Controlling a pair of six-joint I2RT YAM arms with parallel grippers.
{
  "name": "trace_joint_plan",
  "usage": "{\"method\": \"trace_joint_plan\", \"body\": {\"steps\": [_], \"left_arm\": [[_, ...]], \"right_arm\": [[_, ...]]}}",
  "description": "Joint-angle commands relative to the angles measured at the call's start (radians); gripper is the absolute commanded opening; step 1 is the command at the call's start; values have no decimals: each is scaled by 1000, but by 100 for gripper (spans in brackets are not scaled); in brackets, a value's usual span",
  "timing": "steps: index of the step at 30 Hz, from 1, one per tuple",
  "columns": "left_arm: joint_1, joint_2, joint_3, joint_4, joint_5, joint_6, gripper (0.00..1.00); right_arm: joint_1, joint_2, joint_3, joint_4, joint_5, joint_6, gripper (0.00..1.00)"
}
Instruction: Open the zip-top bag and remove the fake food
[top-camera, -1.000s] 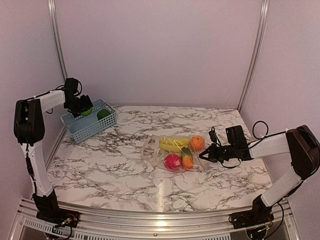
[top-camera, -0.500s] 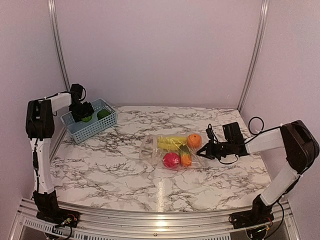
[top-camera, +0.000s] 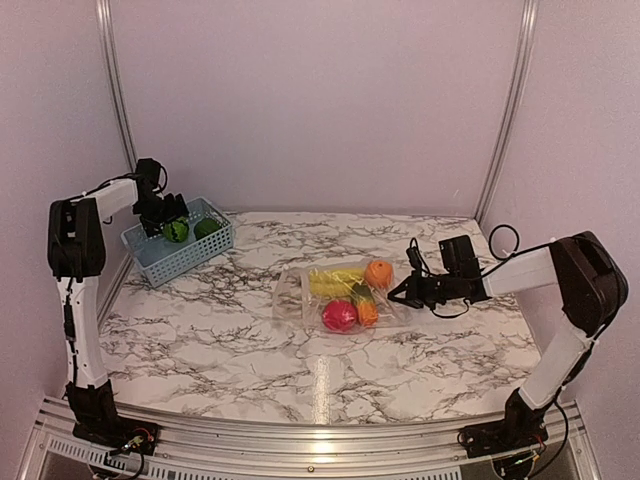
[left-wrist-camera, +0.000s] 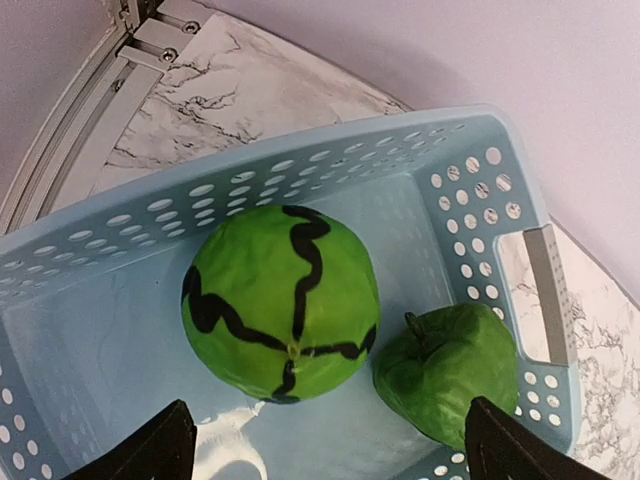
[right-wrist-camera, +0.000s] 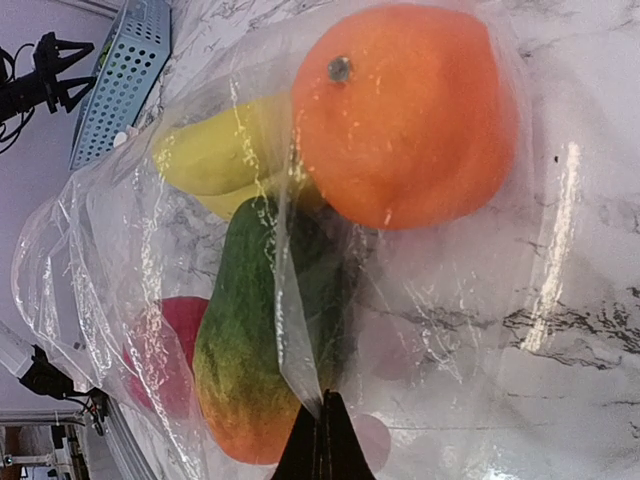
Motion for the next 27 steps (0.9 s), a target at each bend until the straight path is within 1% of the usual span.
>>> {"method": "trace_joint_plan", "body": {"steps": [1, 5, 9, 12, 17, 19, 22, 27], "left_arm": [[-7, -169, -67, 26, 75, 33, 95], [-11, -261, -129, 43, 158, 56, 89], [-37, -362, -262, 102, 269, 55, 77], [-95, -426, -383, 126, 322, 63, 68], [-212, -522, -584, 191, 407, 61, 58], [-261, -549, -661, 229, 416, 17, 53], [-346, -575, -769, 326, 447, -74, 49], [-494, -550, -855, 475, 476, -180, 45]], "right_arm": [[-9, 10, 38, 12, -18, -18, 0], [-8, 25, 43, 21, -33, -21, 0], [-8, 28, 52, 13, -41, -36, 0], [-9, 33, 55, 12, -45, -38, 0], [-9, 32, 50, 12, -53, -41, 0], [-7, 28, 45, 9, -55, -42, 0], [-4, 24, 36, 3, -61, -47, 0], [-1, 27, 33, -7, -63, -59, 0]]}}
